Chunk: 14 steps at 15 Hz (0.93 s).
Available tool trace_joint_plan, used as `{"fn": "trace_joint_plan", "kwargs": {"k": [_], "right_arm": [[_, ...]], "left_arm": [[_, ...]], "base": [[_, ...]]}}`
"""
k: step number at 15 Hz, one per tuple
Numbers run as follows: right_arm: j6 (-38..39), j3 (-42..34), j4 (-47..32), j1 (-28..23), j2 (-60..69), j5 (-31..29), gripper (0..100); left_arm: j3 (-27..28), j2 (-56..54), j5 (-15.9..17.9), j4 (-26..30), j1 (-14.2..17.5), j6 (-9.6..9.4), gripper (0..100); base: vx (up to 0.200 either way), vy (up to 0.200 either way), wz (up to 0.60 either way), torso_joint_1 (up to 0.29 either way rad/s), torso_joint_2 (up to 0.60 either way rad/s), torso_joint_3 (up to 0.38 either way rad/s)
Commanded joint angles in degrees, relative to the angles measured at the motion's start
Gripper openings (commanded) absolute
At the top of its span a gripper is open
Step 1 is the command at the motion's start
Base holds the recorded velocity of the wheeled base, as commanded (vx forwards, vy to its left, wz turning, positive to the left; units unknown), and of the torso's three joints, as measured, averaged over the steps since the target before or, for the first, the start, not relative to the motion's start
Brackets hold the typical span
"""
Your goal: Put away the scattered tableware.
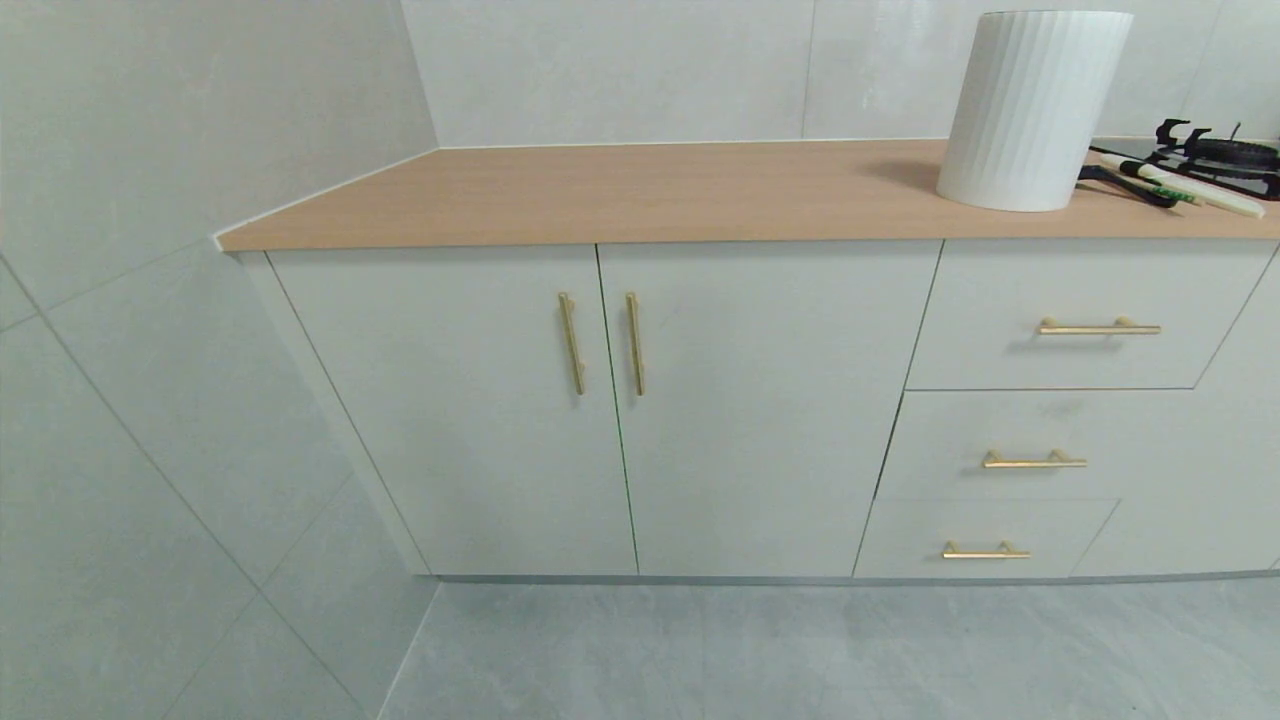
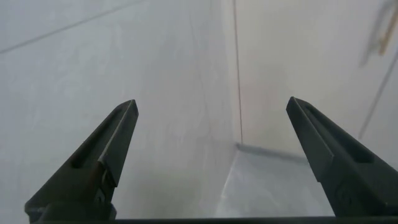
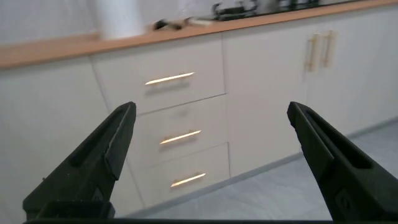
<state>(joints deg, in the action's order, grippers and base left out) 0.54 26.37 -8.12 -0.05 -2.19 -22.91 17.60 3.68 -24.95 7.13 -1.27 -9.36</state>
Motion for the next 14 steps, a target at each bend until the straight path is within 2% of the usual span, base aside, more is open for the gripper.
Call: {"fn": "trace_joint_plan", "kwargs": {"k": [1,3,4,5,7,8,9,10,11,12,13,14], "right_arm": [[0.17,-3.17,0.3,-0.3,2.19,-0.38,100],[0.17,-7.74,2.41,-0.3,2.19,0.41,100],[0.17,-11.16,3.81,-0.3,2.19,3.13,100],[-0.01,-14.94,5.39,-0.3,2.19,5.5,100],[-0.54,-24.17,10.32,-0.3,2.19,8.05,100],[-0.62,-26.37,12.16,-0.3,2.19,9.63,100],[-0.45,-26.37,11.81,-0.3,2.19,10.69,100],[1.57,-26.37,11.46,-0.3,2.19,14.2,100],[1.57,-26.37,11.37,-0.3,2.19,15.17,100],[1.31,-26.37,10.23,-0.3,2.19,19.92,100],[0.17,-26.28,7.5,-0.21,2.02,21.15,100],[-0.71,-26.37,8.47,-0.13,2.11,21.5,100]], "left_arm": [[-6.0,-3.59,-0.09,-3.79,1.44,2.16,100],[-12.68,-3.59,3.42,-4.58,1.36,2.86,100],[-15.93,-3.59,5.79,-6.69,1.44,4.09,100],[-17.34,-3.59,8.52,-9.42,1.36,5.41,100],[-17.52,-3.59,15.02,-9.5,1.36,6.81,100],[-17.52,-3.59,17.83,-9.33,1.36,9.27,100],[-17.52,-3.59,19.42,-8.71,1.36,10.33,100],[-17.52,-3.59,22.05,-7.31,1.36,9.45,100],[-17.52,-3.59,22.14,-7.31,1.36,9.01,100],[-17.52,-3.59,22.76,-7.22,1.36,7.52,100],[-17.52,-3.59,23.2,-7.13,1.36,7.17,100],[-17.52,-3.59,23.2,-7.13,1.36,7.25,100]], "base": [[0.0,0.0,0.0,0.0,0.0,0.0],[0.0,0.0,0.0,0.0,0.0,0.0],[0.0,0.0,0.0,0.0,0.0,0.0],[0.0,0.0,0.0,0.0,0.0,0.0],[0.0,0.0,0.0,0.0,0.0,0.0],[0.0,0.0,0.0,0.0,0.0,0.0],[0.0,0.0,0.0,0.0,0.0,0.0],[0.0,0.0,0.0,0.0,0.0,0.0],[0.0,0.0,0.0,0.0,0.0,0.0],[0.0,0.0,0.0,0.0,0.0,0.0],[0.0,0.0,0.0,0.0,0.0,0.0],[0.0,0.0,0.0,0.0,0.0,0.0]]}}
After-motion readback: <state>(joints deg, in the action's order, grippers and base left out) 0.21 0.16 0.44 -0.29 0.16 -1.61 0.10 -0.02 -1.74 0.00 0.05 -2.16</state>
